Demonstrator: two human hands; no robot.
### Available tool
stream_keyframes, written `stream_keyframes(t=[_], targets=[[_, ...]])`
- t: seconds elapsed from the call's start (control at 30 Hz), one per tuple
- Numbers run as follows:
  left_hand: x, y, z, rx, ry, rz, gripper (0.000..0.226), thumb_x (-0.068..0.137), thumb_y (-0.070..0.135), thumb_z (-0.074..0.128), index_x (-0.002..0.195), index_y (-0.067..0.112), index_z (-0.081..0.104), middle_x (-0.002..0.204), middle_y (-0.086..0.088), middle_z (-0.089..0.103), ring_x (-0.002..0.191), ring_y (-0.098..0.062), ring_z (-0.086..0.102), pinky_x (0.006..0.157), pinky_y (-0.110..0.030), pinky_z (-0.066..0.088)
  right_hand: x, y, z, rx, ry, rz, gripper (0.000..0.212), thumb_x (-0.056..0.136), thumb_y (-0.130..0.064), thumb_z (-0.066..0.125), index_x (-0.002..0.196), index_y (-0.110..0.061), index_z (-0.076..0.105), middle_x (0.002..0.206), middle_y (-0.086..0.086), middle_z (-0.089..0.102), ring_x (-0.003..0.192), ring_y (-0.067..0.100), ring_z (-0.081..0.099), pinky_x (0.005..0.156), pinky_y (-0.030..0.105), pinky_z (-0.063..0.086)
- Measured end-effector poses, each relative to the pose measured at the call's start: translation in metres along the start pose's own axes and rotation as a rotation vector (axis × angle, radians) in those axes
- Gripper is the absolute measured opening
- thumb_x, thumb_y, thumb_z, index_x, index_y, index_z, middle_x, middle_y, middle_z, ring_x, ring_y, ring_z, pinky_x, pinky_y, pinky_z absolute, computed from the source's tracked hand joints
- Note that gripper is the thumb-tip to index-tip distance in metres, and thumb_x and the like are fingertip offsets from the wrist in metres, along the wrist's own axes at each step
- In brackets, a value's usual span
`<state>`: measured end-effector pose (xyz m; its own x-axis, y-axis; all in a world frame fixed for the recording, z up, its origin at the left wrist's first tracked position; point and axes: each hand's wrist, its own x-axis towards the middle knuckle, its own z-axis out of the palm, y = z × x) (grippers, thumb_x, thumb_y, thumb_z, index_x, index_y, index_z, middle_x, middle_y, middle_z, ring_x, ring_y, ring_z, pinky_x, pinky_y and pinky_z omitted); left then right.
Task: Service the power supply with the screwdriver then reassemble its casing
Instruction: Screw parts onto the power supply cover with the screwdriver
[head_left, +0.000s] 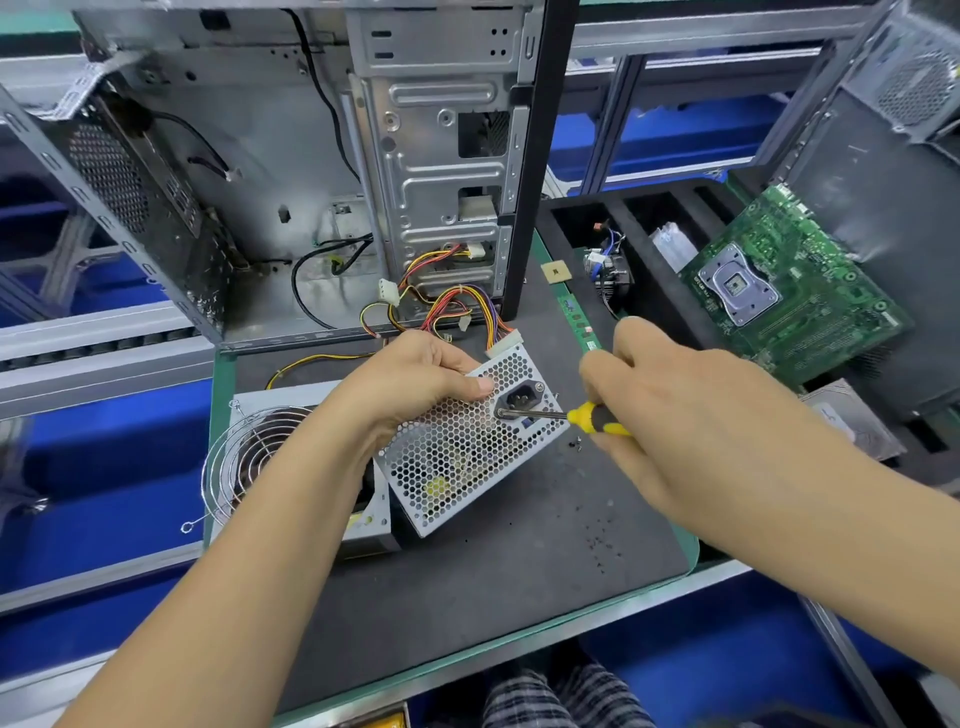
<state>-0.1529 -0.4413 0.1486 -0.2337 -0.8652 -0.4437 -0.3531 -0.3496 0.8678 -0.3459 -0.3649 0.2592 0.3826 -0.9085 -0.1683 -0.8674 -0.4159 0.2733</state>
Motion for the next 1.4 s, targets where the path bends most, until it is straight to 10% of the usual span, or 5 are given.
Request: stream_keyframes(t=[0.2, 0.3, 0.9, 1.1, 1.4], targets=[[-0.003, 0.000, 0.003, -0.020, 0.005, -0.002, 0.012, 0.085, 0.006, 0.070, 0.092, -0.004, 0.074, 0.097, -0.031, 0.069, 0.078, -0.027, 0.060, 0.079, -0.037, 0.044, 0.000, -0.007, -0.006, -0.090, -0.059, 0.086, 0.068, 0.058, -0.032, 0.088, 0.062, -0.019, 0.021, 0.050, -0.003, 0.015, 0.036, 0.022, 0.024, 0.047, 0.018, 0.000], [-0.003, 0.000, 0.003, -0.026, 0.006, -0.003, 0.013, 0.086, 0.005, 0.070, 0.093, -0.004, 0.074, 0.097, -0.031, 0.069, 0.078, -0.028, 0.060, 0.080, -0.038, 0.045, -0.002, -0.007, 0.003, -0.039, -0.020, -0.032, 0.056, 0.089, -0.055, 0.051, 0.080, -0.020, 0.008, 0.064, -0.005, 0.030, 0.044, 0.015, 0.022, 0.040, 0.028, 0.014], [-0.005, 0.003, 0.010, 0.062, 0.002, 0.042, 0.020, 0.071, 0.013, 0.084, 0.081, 0.005, 0.069, 0.063, 0.000, 0.073, 0.054, -0.004, 0.063, 0.049, -0.012, 0.044, -0.008, 0.013, 0.050, 0.354, -0.050, 0.098, 0.037, 0.097, -0.051, 0.018, 0.074, -0.024, 0.031, 0.061, -0.005, 0.039, 0.062, 0.022, 0.043, 0.048, 0.030, 0.026], [-0.011, 0.003, 0.012, 0.217, 0.099, 0.094, 0.031, 0.068, 0.022, 0.086, 0.091, 0.011, 0.069, 0.073, 0.004, 0.075, 0.068, -0.008, 0.068, 0.070, -0.027, 0.052, -0.022, 0.029, 0.086, 0.563, -0.037, 0.091, 0.035, 0.091, -0.059, 0.030, 0.077, -0.028, 0.031, 0.059, -0.003, 0.042, 0.056, 0.012, 0.040, 0.050, 0.024, 0.030], [-0.016, -0.029, 0.029, 1.083, 0.487, 0.955, 0.018, 0.091, 0.025, 0.056, 0.088, 0.010, 0.066, 0.090, -0.008, 0.063, 0.079, -0.031, 0.058, 0.073, -0.036, 0.036, -0.012, 0.041, 0.130, 0.789, 0.076, 0.027, 0.035, 0.094, -0.055, 0.035, 0.084, -0.022, 0.041, 0.057, -0.006, 0.039, 0.054, 0.012, 0.038, 0.047, 0.025, 0.026]])
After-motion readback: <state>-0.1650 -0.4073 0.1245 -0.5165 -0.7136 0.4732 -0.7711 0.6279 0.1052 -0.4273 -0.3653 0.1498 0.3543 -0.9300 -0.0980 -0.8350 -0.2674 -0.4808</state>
